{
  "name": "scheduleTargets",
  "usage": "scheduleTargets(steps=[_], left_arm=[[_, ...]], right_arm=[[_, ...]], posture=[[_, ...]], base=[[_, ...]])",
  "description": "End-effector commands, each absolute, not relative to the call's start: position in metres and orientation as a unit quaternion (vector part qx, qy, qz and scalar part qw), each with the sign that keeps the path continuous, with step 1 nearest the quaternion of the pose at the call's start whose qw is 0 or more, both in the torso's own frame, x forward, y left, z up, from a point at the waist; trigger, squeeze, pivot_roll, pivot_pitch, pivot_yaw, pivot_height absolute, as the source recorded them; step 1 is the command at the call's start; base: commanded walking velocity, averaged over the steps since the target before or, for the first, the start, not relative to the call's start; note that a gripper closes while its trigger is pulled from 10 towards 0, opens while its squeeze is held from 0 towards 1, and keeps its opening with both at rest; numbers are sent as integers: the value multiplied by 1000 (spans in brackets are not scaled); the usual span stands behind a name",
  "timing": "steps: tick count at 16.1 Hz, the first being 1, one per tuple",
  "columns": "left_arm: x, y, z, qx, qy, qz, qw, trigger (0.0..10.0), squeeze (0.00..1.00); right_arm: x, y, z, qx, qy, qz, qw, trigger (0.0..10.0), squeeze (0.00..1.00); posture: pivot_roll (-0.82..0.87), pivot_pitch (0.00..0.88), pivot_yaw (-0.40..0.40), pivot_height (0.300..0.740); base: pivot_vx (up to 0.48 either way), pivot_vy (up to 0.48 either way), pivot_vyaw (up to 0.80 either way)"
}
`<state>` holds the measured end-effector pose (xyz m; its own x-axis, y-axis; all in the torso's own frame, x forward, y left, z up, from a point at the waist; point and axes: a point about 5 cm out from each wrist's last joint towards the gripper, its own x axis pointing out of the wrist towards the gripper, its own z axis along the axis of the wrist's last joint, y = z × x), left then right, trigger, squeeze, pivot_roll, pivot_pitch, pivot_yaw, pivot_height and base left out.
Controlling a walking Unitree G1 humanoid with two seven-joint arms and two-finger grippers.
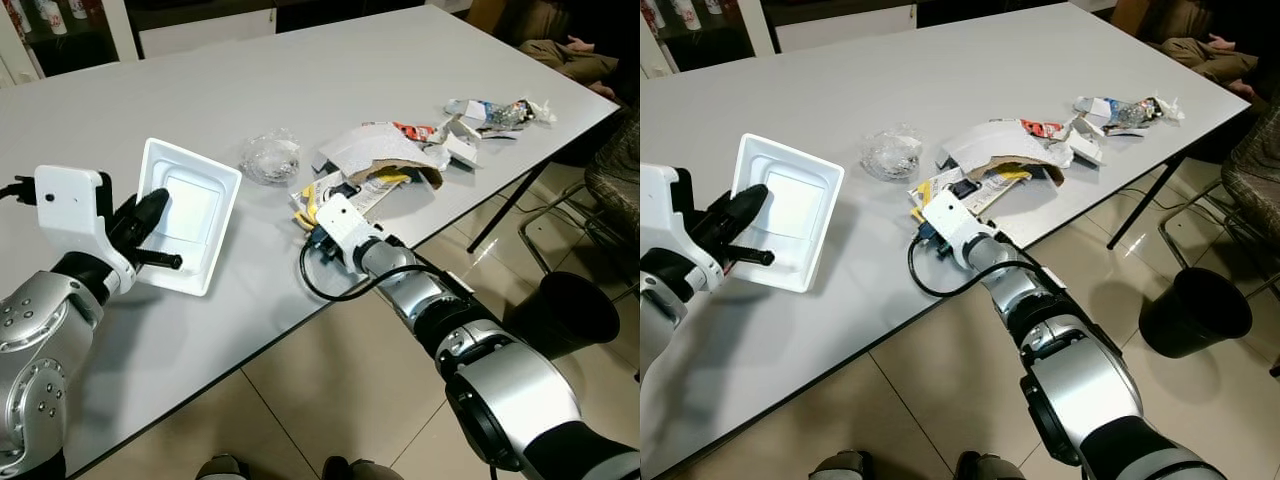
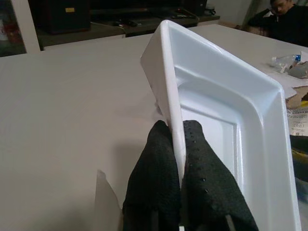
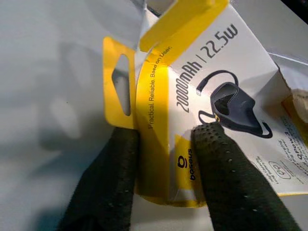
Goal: Picking trash to rubbish bin
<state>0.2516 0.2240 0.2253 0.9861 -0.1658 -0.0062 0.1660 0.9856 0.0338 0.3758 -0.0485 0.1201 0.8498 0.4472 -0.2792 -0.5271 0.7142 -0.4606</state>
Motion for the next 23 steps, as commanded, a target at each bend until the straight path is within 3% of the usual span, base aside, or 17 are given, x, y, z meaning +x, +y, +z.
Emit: scheduleTargets(steps=[1,10,15,20,23], left_arm=[[251,222,230,20,-6,-92,996,0,0],[255,219,227,5,-11,-83,996,0,0],[246,210,214,-46,-17,-77,996,0,0],[239,208,197,-77,-12,-20,997,0,0],[242,203,194,-77,-20,-8,997,0,0]], right_arm=[[374,-52,112,-265,103,270,920,0,0],[374,-47,117,-230,88,280,928,0,0],[382,-55,146,-135,11,253,958,0,0],[338,-64,177,34,-80,283,955,0,0],[306,-61,187,37,-90,303,948,0,0]], posture=[[200,139,-126,740],[186,95,-120,740],[181,52,-134,740],[130,40,-121,740],[116,38,-118,740]], base=[[0,0,0],[0,0,0],[0,0,0],[0,0,0],[0,0,0]])
